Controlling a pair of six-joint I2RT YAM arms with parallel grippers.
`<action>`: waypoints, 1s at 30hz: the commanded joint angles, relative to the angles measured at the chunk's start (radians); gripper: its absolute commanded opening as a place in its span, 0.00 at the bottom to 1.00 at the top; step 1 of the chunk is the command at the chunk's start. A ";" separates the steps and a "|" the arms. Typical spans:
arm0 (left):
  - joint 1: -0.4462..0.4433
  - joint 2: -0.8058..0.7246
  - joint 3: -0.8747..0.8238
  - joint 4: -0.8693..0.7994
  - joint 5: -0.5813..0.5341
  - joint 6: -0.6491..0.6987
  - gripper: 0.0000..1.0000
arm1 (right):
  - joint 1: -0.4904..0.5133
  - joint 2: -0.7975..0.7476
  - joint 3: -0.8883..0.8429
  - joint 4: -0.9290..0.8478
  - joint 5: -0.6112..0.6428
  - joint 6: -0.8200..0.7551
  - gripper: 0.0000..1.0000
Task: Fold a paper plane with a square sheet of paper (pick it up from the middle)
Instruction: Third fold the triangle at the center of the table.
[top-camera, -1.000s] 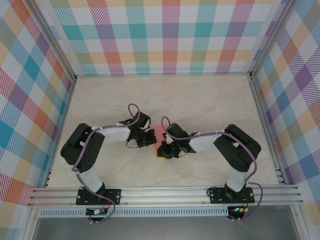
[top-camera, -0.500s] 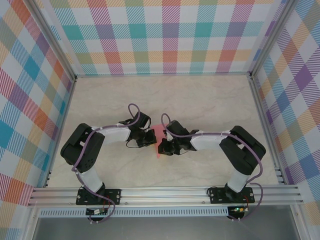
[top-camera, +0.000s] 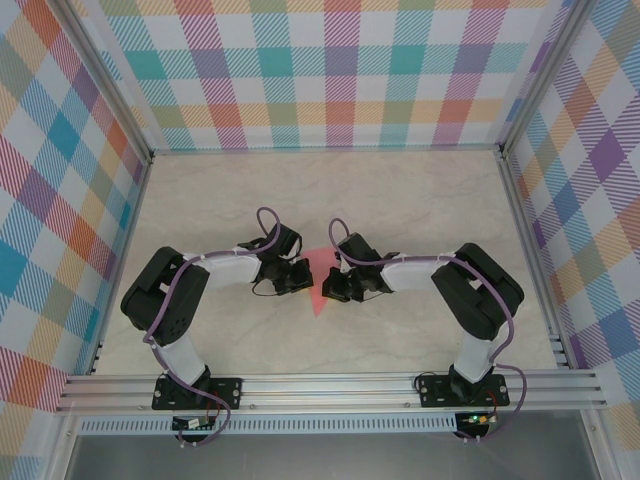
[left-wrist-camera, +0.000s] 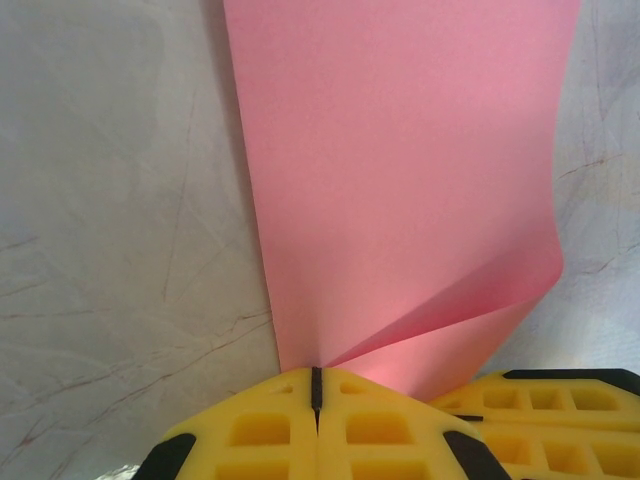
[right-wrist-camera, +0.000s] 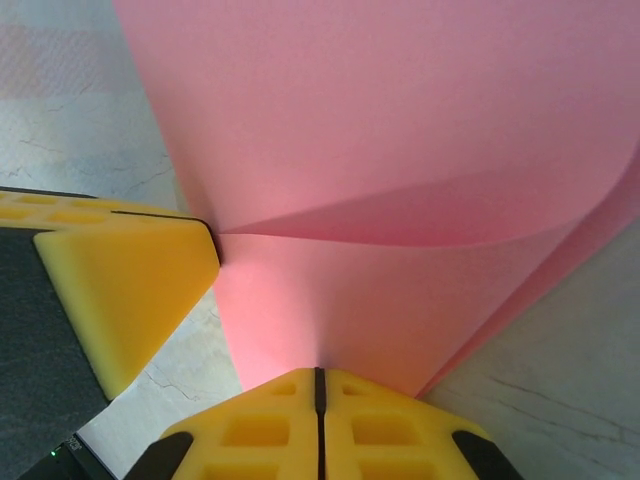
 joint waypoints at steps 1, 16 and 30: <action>-0.009 0.030 -0.016 -0.070 -0.089 0.032 0.00 | 0.000 0.012 0.008 -0.050 0.039 0.025 0.07; -0.008 -0.011 -0.024 -0.088 -0.118 0.057 0.00 | -0.059 0.025 0.068 -0.041 0.037 0.006 0.07; -0.009 -0.007 -0.030 -0.088 -0.124 0.057 0.00 | -0.074 -0.050 0.037 0.002 0.015 0.010 0.08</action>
